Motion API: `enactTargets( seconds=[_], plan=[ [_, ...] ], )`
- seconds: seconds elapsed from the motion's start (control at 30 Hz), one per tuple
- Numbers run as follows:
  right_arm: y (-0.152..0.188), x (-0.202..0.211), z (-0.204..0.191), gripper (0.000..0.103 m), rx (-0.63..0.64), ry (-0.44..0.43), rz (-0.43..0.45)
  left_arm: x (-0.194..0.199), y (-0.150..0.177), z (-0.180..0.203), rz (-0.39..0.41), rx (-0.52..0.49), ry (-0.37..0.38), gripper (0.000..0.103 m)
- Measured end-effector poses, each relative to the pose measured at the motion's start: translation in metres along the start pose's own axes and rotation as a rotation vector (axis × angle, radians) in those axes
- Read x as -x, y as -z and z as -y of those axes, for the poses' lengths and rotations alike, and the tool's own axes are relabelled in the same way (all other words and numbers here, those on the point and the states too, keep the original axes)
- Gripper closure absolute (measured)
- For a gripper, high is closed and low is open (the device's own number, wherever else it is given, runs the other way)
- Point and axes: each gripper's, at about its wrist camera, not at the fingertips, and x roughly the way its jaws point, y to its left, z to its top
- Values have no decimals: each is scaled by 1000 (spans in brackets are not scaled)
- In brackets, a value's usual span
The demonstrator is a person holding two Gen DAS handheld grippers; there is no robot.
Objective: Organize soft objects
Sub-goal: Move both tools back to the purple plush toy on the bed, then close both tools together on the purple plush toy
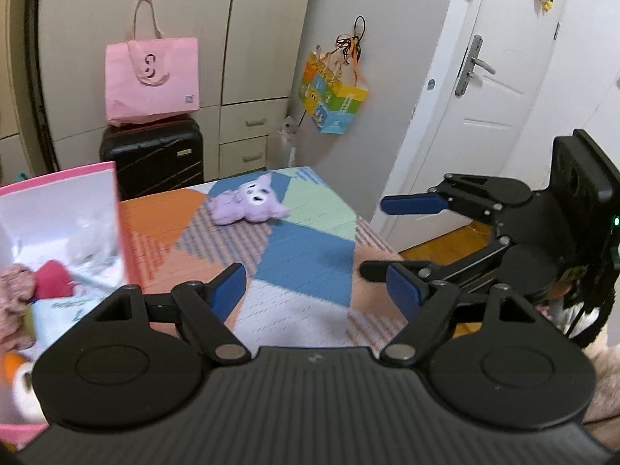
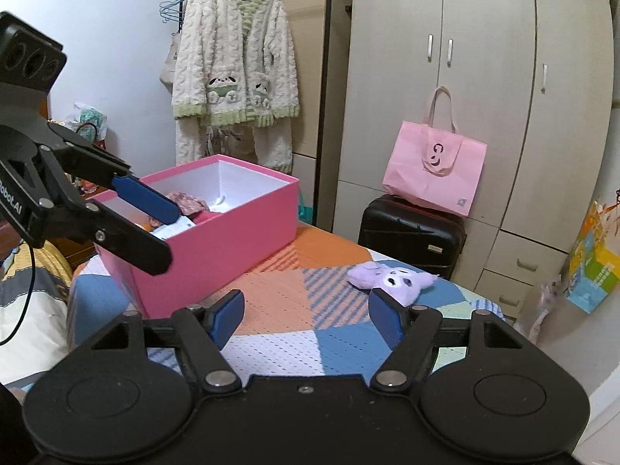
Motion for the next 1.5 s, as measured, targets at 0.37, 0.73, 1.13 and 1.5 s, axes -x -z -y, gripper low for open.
enactTargets(
  seconds=[0.37,0.73,1.13,1.5],
  plan=[
    [0,-60,43,27,57,37,-28,-67,-16,-13,161,146,35,17],
    [16,-127,88,27,15,7,-11,-164,-26,-62,112,332,-72,16],
    [21,-201,119,23,-64,-19,-152,-220,-18,-90,140,503,-217,16],
    [30,-223,126,16,-102,-80,-156,-240,-13,-87,91,433,-227,29]
  ],
)
